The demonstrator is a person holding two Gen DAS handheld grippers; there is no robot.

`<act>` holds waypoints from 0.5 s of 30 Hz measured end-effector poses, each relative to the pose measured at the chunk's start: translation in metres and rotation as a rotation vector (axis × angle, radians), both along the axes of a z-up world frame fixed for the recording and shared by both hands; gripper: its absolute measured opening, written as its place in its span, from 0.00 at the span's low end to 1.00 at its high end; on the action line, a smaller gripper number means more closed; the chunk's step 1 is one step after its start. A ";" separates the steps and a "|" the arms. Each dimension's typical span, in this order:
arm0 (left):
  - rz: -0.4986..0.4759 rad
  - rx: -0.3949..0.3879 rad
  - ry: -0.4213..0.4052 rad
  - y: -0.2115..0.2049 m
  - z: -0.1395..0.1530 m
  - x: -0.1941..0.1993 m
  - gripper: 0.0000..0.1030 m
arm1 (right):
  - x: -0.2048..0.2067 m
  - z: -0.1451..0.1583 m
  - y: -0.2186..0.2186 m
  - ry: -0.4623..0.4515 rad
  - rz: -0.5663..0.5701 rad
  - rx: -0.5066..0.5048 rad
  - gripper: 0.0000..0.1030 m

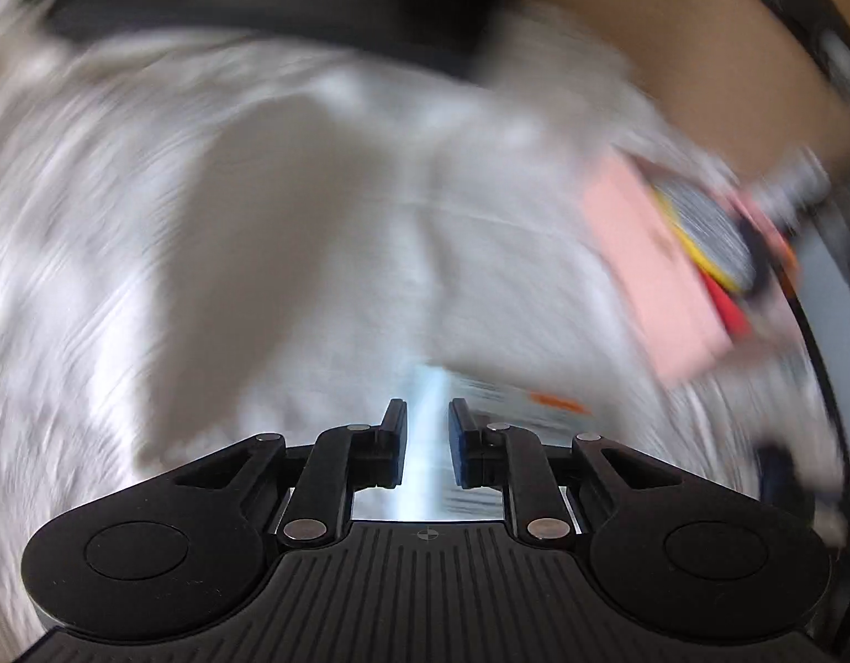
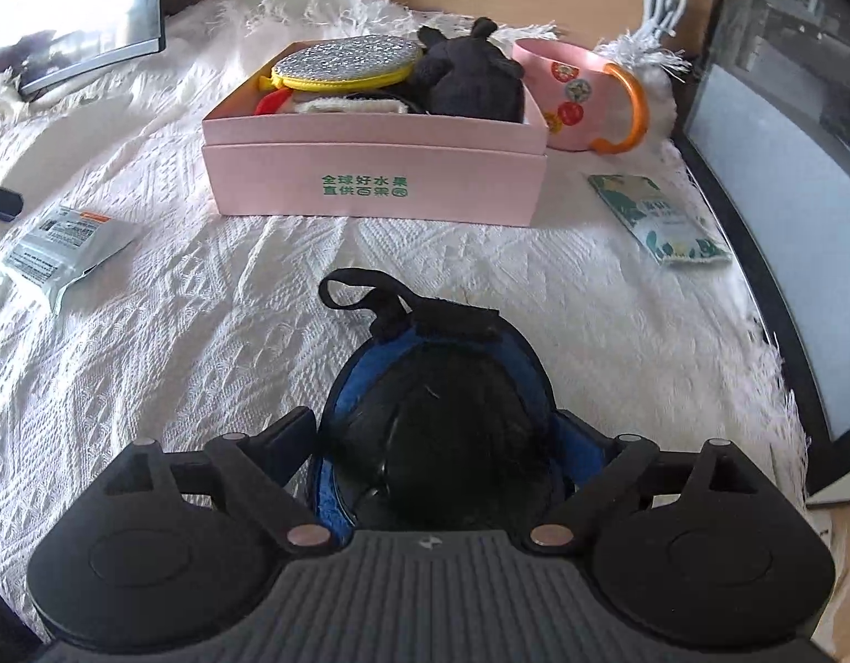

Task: Organize soft objects
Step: 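Lift the blue-black pouch by its strap with the right tool, then grasp the white wet-wipes packet with the left tool while the right tool holds the pouch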

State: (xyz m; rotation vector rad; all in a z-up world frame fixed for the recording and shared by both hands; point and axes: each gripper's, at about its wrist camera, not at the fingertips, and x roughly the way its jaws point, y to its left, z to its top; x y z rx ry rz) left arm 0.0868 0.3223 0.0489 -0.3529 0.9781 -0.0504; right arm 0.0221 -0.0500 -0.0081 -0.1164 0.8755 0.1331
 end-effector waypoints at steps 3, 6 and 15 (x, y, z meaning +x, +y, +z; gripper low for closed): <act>-0.024 -0.146 0.049 0.012 -0.018 -0.005 0.18 | -0.003 -0.002 -0.003 -0.005 -0.021 0.012 0.95; -0.114 -0.179 0.043 -0.009 -0.020 -0.012 0.28 | 0.000 -0.004 -0.007 0.011 -0.045 0.036 0.99; -0.557 -0.152 0.035 -0.122 -0.003 -0.031 0.29 | 0.008 -0.006 -0.006 0.013 -0.038 0.044 1.00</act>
